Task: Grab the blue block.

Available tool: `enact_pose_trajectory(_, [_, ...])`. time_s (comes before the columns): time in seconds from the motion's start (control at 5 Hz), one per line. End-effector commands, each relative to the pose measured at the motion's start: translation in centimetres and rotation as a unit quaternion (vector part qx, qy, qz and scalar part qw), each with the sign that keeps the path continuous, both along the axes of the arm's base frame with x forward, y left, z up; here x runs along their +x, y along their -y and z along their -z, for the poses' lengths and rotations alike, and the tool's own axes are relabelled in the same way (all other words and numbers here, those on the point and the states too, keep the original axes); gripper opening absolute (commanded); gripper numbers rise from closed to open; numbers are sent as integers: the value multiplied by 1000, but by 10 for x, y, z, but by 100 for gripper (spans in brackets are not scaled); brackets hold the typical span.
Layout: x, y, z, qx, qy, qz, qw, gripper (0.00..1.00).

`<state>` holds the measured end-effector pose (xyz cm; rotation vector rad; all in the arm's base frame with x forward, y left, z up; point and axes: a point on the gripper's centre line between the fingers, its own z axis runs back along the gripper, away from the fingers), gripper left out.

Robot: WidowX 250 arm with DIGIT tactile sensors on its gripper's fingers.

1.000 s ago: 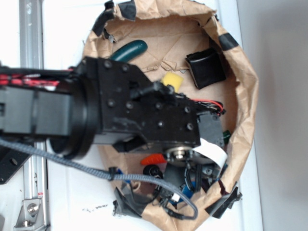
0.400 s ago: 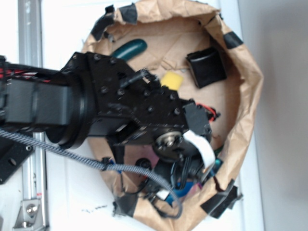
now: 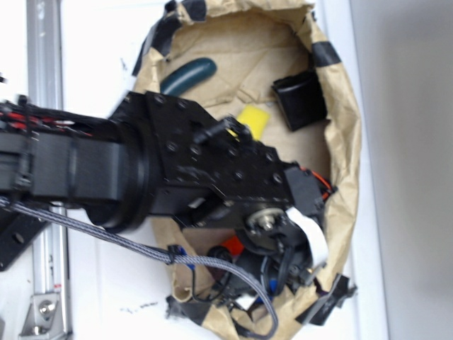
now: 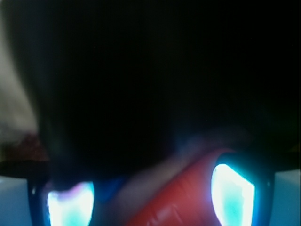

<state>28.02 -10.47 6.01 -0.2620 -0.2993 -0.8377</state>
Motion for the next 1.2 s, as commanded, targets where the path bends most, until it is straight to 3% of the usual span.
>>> enact_pose_trajectory(0.0, [3, 35, 12, -23, 9, 61, 998, 100])
enact_pose_trajectory(0.2, [2, 44, 21, -22, 1, 74, 997, 100])
enact_pose_trajectory(0.4, [6, 43, 31, 33, -18, 39, 999, 100])
enact_pose_trajectory(0.6, [12, 16, 32, 133, -46, -86, 986, 100])
enact_pose_trajectory(0.8, [8, -22, 14, 140, -46, -146, 978, 100])
enact_pose_trajectory(1.0, [8, -42, -6, 124, -37, -165, 978, 100])
